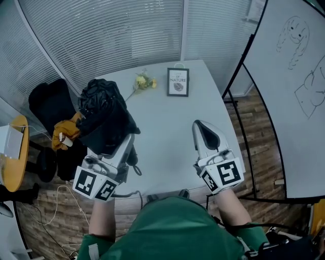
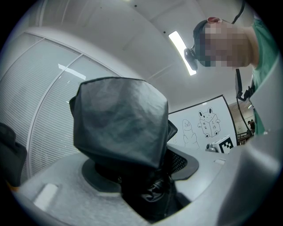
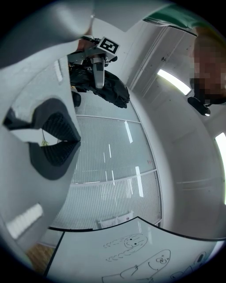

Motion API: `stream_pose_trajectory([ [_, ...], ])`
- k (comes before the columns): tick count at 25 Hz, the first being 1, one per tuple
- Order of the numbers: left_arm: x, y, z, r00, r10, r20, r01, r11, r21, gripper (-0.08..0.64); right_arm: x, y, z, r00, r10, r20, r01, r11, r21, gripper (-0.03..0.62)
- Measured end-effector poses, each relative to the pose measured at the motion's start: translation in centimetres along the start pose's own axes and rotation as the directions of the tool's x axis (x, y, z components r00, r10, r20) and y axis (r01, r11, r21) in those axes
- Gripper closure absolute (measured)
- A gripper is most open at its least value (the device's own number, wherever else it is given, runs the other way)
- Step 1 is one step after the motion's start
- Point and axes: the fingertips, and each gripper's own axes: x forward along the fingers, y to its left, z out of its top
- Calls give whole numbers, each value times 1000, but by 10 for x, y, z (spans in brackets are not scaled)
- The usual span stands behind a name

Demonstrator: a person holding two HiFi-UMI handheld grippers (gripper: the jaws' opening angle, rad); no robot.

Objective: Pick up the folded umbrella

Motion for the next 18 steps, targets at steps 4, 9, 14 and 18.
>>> stream_pose_trajectory([
  [4,-1,-2,0,1000,0,-4,0,1000,4,268,-2,3,2,1000,18,12,-18,1000,0,589],
  [9,1,-7,-3,1000,1,-6,0,1000,7,268,-8,3,7,999,32,42,-30,999,-26,589],
  [14,3,-13,-7,1000,5,-12,-5,1000,12,268,-12,-3,7,999,39,38,-38,999,-28,589],
  [18,3,-13,-9,1000,10,-24,-10,1000,17,268,-12,-4,7,998,42,37,-41,999,-28,589],
])
